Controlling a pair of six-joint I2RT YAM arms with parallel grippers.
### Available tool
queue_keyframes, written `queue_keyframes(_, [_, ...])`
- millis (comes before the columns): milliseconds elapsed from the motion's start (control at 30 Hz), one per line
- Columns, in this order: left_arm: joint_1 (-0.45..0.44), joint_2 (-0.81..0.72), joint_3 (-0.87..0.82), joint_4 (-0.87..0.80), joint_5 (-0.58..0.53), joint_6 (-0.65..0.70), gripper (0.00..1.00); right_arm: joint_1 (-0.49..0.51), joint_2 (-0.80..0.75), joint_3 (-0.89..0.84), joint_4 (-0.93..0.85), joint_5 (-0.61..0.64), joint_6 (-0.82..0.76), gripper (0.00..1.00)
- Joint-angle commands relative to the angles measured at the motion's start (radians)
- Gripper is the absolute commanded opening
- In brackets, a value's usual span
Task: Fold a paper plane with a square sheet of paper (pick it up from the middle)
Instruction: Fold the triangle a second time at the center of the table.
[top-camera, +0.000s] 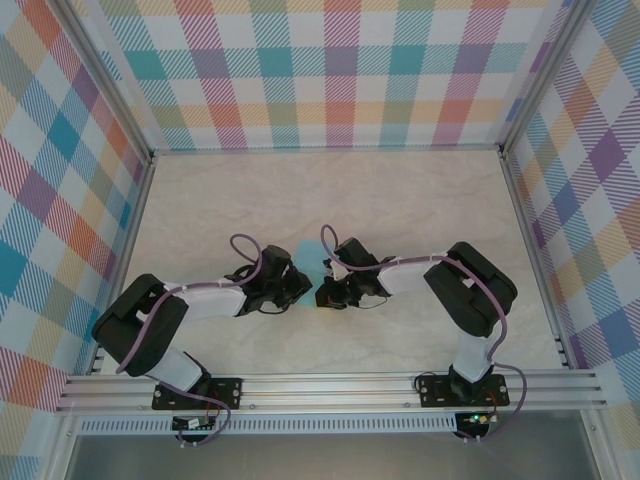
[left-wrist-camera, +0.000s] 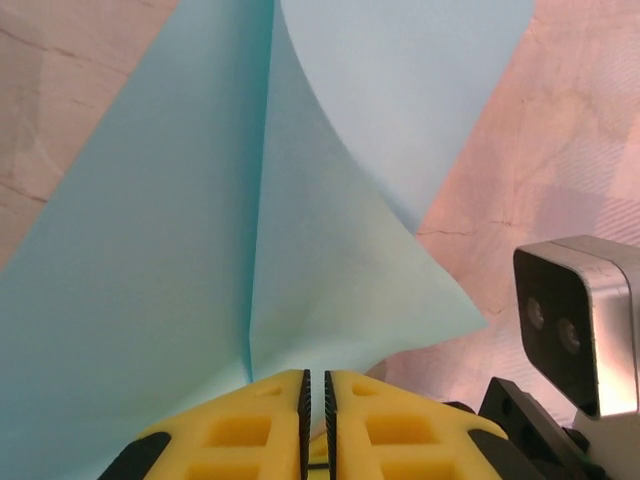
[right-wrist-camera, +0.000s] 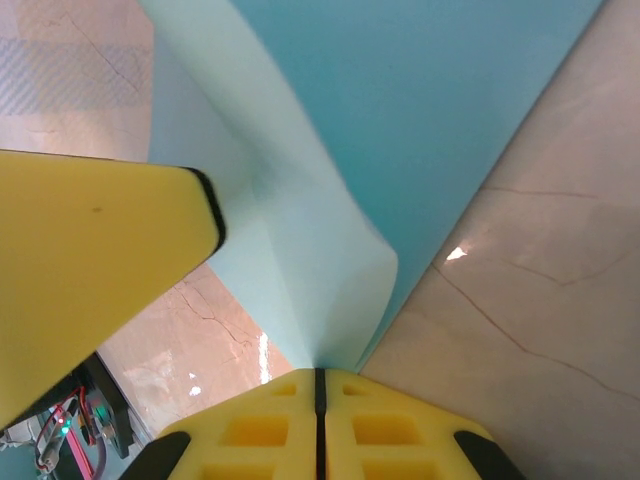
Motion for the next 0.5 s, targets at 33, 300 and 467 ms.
queue_keyframes(33, [0.009,-0.017,0.029,-0.049,-0.025,0.068,0.15,0.005,0.016,0.002,-0.059,0.042,-0.019,0.08])
queue_keyframes(300, [0.020,0.062,0.053,-0.025,-0.011,0.105,0.13,0.005,0.012,0.009,-0.060,0.037,-0.022,0.08])
queue_keyframes(467, [0.024,0.115,0.063,-0.022,-0.006,0.108,0.11,0.005,-0.011,0.021,-0.062,0.034,-0.027,0.08])
